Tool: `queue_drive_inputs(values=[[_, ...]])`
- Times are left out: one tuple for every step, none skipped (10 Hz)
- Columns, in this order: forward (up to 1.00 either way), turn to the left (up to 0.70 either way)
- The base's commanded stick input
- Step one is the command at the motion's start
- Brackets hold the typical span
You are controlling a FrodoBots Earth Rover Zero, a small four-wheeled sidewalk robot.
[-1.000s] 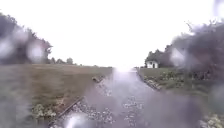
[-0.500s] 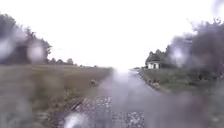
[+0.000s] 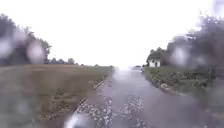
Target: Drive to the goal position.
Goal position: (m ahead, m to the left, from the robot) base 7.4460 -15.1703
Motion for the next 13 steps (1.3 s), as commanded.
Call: queue_drive_inputs(values=[[1.0,-0.4],[1.0,-0.4],[1.0,-0.38],[1.0,0.0],[1.0,0.0],[1.0,0.0],[1.0,0.0],[1.0,0.0],[1.0,0.0],[1.0,0.0],[1.0,-0.07],[1.0,-0.4],[1.0,-0.4]])
